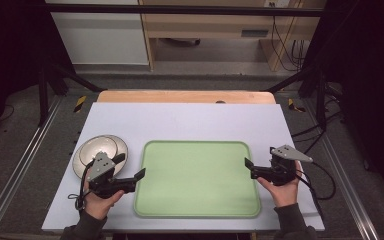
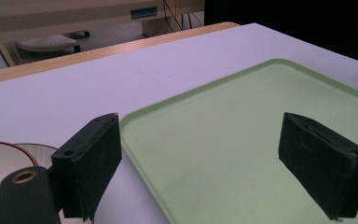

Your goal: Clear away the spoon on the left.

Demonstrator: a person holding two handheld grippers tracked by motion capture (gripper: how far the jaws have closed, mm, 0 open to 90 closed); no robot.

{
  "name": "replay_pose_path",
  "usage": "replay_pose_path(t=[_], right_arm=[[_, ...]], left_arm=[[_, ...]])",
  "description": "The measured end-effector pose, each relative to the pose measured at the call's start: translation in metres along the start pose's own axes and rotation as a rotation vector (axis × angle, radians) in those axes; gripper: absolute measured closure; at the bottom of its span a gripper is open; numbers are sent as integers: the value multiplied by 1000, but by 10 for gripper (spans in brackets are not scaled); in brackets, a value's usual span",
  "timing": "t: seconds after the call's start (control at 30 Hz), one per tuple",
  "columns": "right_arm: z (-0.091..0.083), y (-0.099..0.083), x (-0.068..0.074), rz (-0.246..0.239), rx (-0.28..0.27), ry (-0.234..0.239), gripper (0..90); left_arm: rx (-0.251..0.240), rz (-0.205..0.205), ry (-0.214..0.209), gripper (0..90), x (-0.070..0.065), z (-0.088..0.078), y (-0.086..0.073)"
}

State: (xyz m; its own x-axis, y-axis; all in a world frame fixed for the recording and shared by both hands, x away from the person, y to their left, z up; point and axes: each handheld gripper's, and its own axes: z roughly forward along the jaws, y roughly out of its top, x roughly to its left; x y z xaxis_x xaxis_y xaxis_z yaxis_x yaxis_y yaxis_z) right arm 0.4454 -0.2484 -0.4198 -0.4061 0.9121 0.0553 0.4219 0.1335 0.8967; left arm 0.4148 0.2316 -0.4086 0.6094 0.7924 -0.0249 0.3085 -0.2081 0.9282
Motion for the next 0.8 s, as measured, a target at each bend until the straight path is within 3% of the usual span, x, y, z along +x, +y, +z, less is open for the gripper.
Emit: replay_pose_path(t=[0.8], right_arm=[[-2,1,0,1,-2,-3,14]], left_arm=[[-30,16,0,116,10,-26,18]])
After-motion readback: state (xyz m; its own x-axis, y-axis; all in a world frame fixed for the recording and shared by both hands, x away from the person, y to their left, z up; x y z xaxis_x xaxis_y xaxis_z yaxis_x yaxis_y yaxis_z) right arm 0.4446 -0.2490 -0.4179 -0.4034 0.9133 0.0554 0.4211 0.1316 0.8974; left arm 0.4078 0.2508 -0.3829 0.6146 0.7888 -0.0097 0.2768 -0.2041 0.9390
